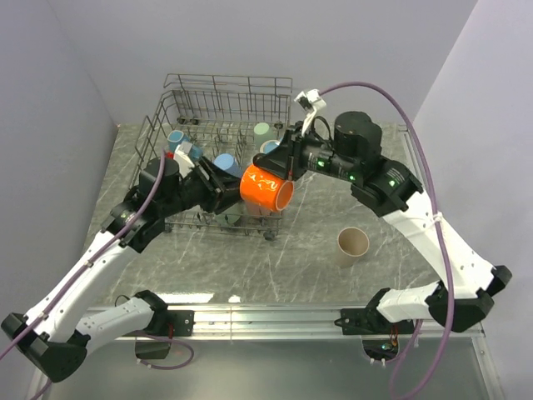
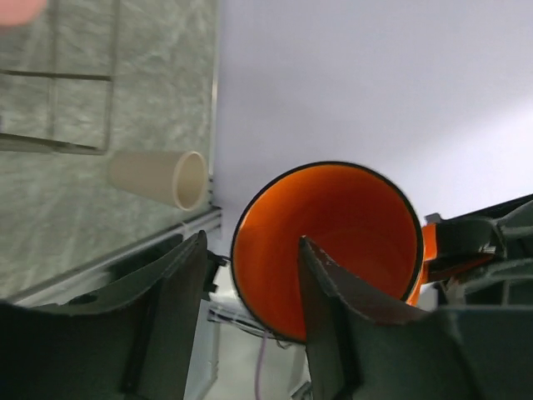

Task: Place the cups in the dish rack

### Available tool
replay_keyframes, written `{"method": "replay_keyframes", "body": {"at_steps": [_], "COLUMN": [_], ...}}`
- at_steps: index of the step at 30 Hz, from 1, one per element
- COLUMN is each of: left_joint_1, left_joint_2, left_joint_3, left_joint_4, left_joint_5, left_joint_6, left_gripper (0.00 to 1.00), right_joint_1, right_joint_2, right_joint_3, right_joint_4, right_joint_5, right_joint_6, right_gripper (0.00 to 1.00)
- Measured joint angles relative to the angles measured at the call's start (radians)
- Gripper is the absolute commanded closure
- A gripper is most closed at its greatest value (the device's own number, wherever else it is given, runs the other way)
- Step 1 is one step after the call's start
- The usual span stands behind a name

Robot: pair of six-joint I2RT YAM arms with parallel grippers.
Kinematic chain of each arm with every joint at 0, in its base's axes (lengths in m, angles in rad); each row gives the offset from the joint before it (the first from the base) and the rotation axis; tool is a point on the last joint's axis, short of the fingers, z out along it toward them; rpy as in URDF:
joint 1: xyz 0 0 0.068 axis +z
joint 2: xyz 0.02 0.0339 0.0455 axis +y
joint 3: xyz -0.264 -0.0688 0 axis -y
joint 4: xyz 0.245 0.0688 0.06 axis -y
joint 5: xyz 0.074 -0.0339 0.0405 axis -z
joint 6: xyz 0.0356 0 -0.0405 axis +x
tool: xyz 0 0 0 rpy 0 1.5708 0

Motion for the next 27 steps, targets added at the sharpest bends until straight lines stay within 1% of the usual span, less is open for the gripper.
{"method": "replay_keyframes", "body": {"at_steps": [5,7,12,15,17,19,23,27], "left_joint_1": [0.038,0.043,0.043,0.044,0.044,0.044,0.044,0.044], "left_joint_2": [-0.019,-0.011,-0.013,-0.040,-0.071,-0.103,-0.146,-0.133], "left_joint_3": [0.011,0.029,0.075,0.093,0.096,0.096,0.096,0.114], "left_joint_4": [-0.146,-0.222,-0.391,-0.473,-0.517,-0.554,-0.605,-0.667], "left_joint_5": [-0.058,-0.084,-0.175,-0.233,-0.266,-0.279,-0.280,-0.282], "left_joint_6": [0.087,0.126,0.210,0.254,0.283,0.310,0.364,0.438], "left_gripper": [0.47,0.47,0.48,0.48,0.48,0.49,0.48,0.49], "right_joint_1": [0.000,0.000,-0.006,-0.022,-0.035,-0.052,-0.090,-0.127], "right_joint_2": [0.089,0.142,0.347,0.499,0.599,0.678,0.808,0.948], "right_joint_3": [0.098,0.168,0.462,0.651,0.749,0.791,0.794,0.811], "right_joint_4": [-0.067,-0.101,-0.195,-0.240,-0.249,-0.247,-0.225,-0.171], "right_joint_5": [0.061,0.100,0.220,0.280,0.317,0.337,0.359,0.369], "right_joint_6": [0.011,0.018,0.054,0.103,0.150,0.209,0.336,0.456], "right_gripper": [1.00,1.00,1.00,1.00,1.00,1.00,1.00,1.00]}}
